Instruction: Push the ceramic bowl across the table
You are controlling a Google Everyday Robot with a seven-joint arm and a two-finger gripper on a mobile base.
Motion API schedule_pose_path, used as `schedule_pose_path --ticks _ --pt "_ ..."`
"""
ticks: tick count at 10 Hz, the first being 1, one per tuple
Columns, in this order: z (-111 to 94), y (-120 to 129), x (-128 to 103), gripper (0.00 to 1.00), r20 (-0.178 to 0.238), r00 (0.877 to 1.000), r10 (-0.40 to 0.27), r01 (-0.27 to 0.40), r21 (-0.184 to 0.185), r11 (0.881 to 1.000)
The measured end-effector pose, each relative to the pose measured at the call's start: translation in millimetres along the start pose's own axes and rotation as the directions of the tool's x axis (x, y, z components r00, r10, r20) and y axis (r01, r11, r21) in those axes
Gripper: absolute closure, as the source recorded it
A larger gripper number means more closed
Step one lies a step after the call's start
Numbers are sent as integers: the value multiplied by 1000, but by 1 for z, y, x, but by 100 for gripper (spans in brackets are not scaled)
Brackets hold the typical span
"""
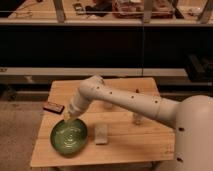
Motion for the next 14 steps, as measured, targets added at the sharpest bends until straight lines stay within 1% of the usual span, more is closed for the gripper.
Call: schedule_pose_path --ticks 1,2,4,5,8,10,12,14 --pt "8 8 1 75 18 1000 -1 1 -27 1000" --pt "12 15 2 75 29 1000 1 1 -50 999" --pt "18 24 0 75 45 999 7 -4 -74 997" --pt "23 27 -5 75 62 998 12 -8 -76 997" --pt "46 24 -21 75 113 993 17 -11 -53 999" --pt "53 27 -27 75 120 992 25 -18 -57 998" --pt "53 40 -32 75 115 991 62 -53 -74 996" --pt "50 60 -39 75 100 989 110 -100 -102 990"
